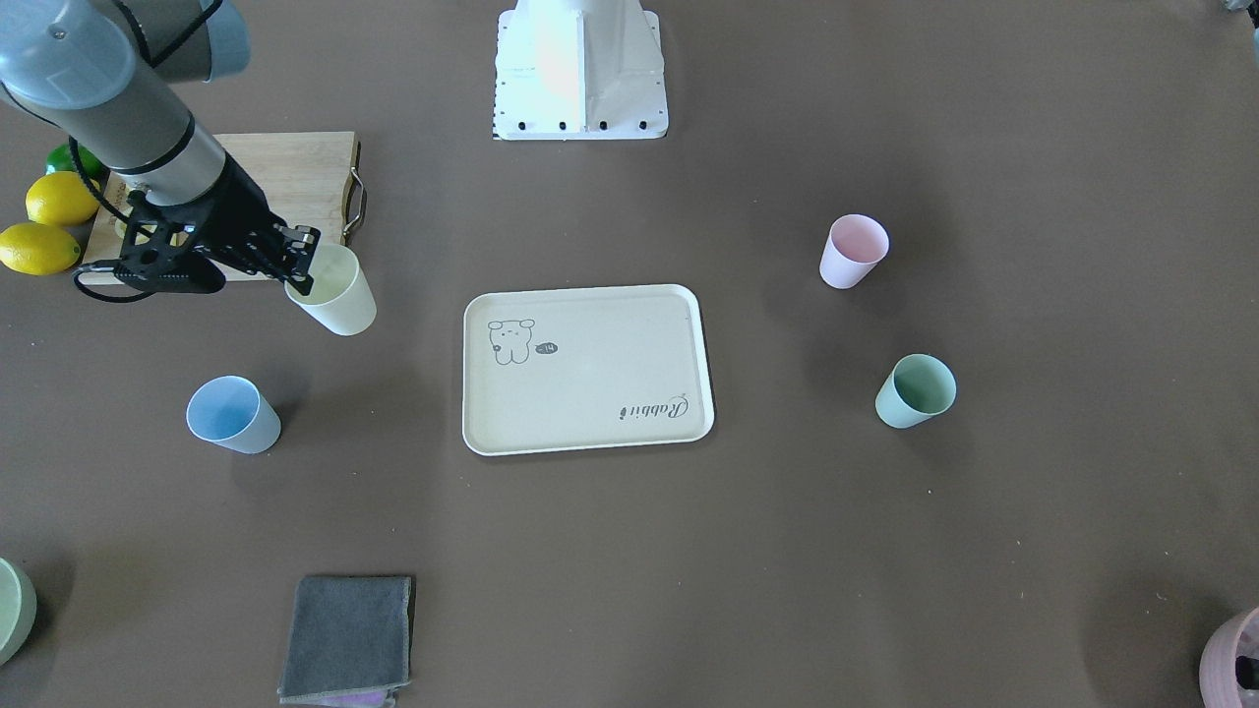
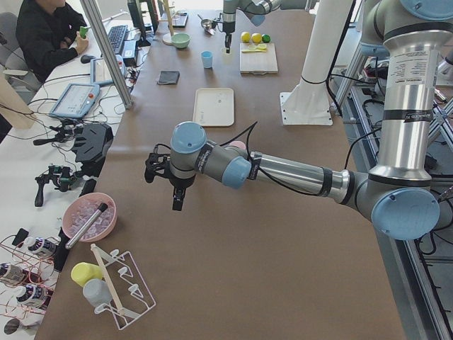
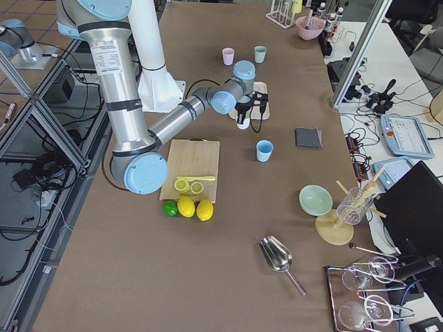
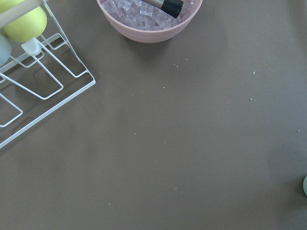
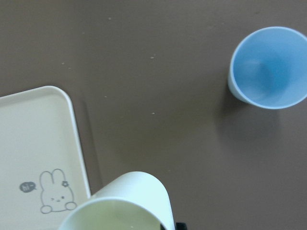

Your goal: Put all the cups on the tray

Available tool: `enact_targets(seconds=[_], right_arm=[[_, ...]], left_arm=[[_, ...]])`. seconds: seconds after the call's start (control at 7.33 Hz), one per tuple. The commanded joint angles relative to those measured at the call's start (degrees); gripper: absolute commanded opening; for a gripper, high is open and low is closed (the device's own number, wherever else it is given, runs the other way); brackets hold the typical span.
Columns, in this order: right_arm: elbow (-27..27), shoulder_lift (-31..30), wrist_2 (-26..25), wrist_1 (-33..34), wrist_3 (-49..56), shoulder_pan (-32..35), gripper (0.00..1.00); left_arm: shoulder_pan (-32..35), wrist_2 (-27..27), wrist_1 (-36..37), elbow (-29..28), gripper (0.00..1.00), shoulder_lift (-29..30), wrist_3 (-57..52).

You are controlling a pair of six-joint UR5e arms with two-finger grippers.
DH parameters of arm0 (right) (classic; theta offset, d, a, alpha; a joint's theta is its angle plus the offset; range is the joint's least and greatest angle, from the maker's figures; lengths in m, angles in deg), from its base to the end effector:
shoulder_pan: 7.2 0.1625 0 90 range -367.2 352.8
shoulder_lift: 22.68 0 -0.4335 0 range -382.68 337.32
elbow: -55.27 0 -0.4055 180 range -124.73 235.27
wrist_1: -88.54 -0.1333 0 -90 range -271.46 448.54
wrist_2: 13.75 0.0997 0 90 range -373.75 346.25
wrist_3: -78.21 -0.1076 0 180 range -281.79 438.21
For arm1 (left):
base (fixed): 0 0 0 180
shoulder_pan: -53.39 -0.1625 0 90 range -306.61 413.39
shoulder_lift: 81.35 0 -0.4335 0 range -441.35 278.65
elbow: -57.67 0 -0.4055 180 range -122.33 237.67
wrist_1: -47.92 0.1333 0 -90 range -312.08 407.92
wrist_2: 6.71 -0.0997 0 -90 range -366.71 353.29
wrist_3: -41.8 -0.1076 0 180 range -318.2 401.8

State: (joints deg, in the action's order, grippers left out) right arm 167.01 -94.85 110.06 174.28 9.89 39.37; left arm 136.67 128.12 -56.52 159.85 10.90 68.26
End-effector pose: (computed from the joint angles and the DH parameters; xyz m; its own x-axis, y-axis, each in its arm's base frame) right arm -0.3448 -0.4711 0.3123 0.5859 0.1724 0.7918 -0.1313 0.9844 -0.1172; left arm 0.0054 -0.5369 0.5133 0.6405 -0.0106 -0.7678 0.2043 0.9662 0.1572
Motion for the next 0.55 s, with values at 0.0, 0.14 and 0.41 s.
enact_targets(seconds=[0.0,0.14,0.41], right_arm=[[-1.9,7.4,-4.1,4.5,-4.3,-4.3,0.00],[-4.2,10.4,-5.1,4.5,-6.4,-5.6,0.00],[-8.7,14.8,-7.0,4.2,-7.9,-8.0,0.00]], left_arm=[[-8.4,-1.0,-0.1,4.2,0.97,0.2,10.7],[-13.3,-5.5,-0.1,7.3,0.97,-0.2,15.8],[-17.4,-6.3,-0.2,8.7,0.98,-0.3,18.9]])
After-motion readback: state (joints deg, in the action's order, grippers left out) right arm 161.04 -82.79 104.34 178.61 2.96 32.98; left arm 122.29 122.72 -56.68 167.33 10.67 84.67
